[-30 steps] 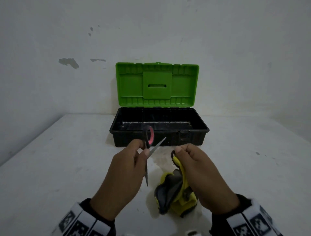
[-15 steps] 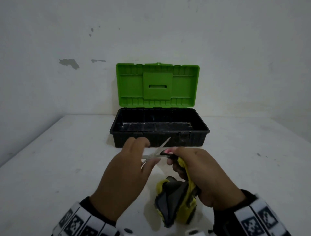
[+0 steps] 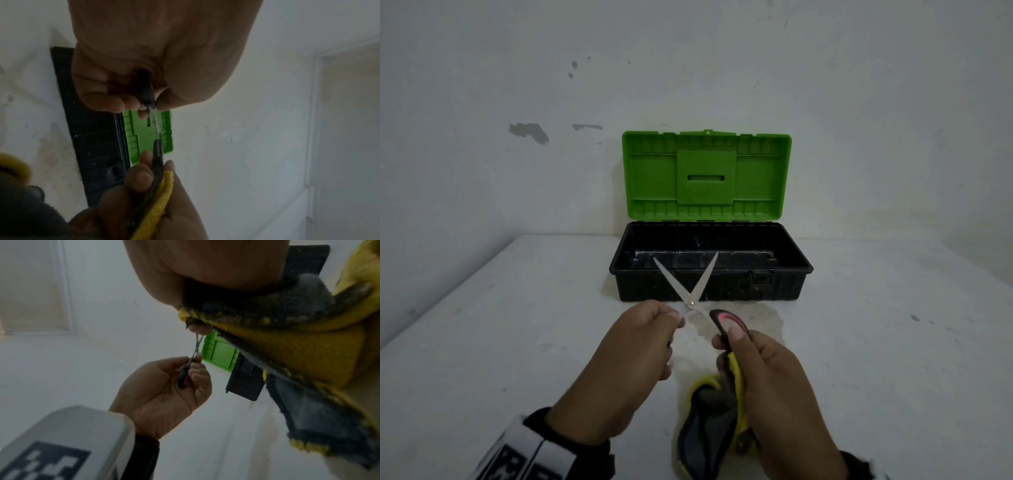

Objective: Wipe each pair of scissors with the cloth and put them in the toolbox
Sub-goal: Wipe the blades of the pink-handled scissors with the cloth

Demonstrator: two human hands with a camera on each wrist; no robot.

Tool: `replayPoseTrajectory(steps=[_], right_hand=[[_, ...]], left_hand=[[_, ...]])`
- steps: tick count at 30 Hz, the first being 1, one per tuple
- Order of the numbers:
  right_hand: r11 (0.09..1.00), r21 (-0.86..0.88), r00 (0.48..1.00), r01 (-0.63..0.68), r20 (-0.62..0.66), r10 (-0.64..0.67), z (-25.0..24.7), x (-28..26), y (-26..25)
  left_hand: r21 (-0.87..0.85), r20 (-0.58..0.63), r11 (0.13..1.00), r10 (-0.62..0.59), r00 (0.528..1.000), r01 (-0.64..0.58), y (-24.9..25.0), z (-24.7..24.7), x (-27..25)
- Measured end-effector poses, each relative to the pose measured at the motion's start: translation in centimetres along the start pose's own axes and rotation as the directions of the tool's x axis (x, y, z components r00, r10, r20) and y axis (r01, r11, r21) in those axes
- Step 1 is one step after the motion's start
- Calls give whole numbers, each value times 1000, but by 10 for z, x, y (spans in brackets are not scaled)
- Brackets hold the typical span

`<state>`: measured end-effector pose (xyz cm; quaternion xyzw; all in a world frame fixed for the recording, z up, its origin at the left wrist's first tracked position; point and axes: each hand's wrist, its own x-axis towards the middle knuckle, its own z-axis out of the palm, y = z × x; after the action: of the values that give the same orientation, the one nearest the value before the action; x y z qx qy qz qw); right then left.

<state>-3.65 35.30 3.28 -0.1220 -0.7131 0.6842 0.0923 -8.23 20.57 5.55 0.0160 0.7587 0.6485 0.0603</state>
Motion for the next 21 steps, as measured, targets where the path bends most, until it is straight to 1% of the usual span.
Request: replayPoseTrajectory(steps=[1, 2, 4, 5, 7, 9, 11, 12, 13, 14, 15, 17, 19, 21], right_hand=[[1000, -19, 1000, 18, 13, -18, 0, 0, 3], [999, -42, 999, 30, 37, -29, -1, -1, 4], [991, -108, 993, 77, 103, -66, -3, -2, 5], [985, -130, 986, 109, 137, -91, -6, -2, 7], [976, -160, 968, 146, 227, -108, -16, -3, 4], [981, -157, 955, 115, 288, -66, -28, -1, -1], [995, -102, 964, -4, 264, 31, -45, 7, -3], [995, -91, 974, -31, 220, 51, -53, 12, -5], [994, -110, 982, -18, 184, 39, -62, 18, -4], [993, -116, 988, 9, 152, 9, -69, 23, -6], [992, -110, 989, 63, 143, -47, -74, 27, -8], [983, -23, 976, 182, 122, -178, -78, 32, -15], [950, 61, 949, 307, 55, -311, -73, 31, -23], [917, 59, 919, 394, 1, -395, -61, 27, -28]], left_hand=[[25, -16, 999, 39, 999, -38, 1, 2, -2], [109, -35, 987, 120, 992, -116, 1, 2, -3], [317, -67, 910, 301, 951, -266, 2, 1, -6], [370, -72, 878, 354, 932, -305, 4, 0, -7], [383, -65, 864, 377, 924, -325, 4, -3, -7], [402, -71, 860, 370, 926, -313, 7, -7, -8], [463, -68, 837, 361, 930, -292, 8, -11, -8], [506, -62, 817, 356, 932, -278, 9, -12, -9], [539, -58, 800, 349, 935, -265, 10, -11, -10], [563, -58, 786, 345, 937, -255, 10, -11, -10], [584, -59, 772, 347, 936, -250, 10, -10, -10], [622, -57, 742, 362, 930, -251, 9, -6, -10], [636, -57, 727, 378, 924, -259, 7, -3, -10], [624, -60, 734, 388, 920, -268, 4, -1, -10]])
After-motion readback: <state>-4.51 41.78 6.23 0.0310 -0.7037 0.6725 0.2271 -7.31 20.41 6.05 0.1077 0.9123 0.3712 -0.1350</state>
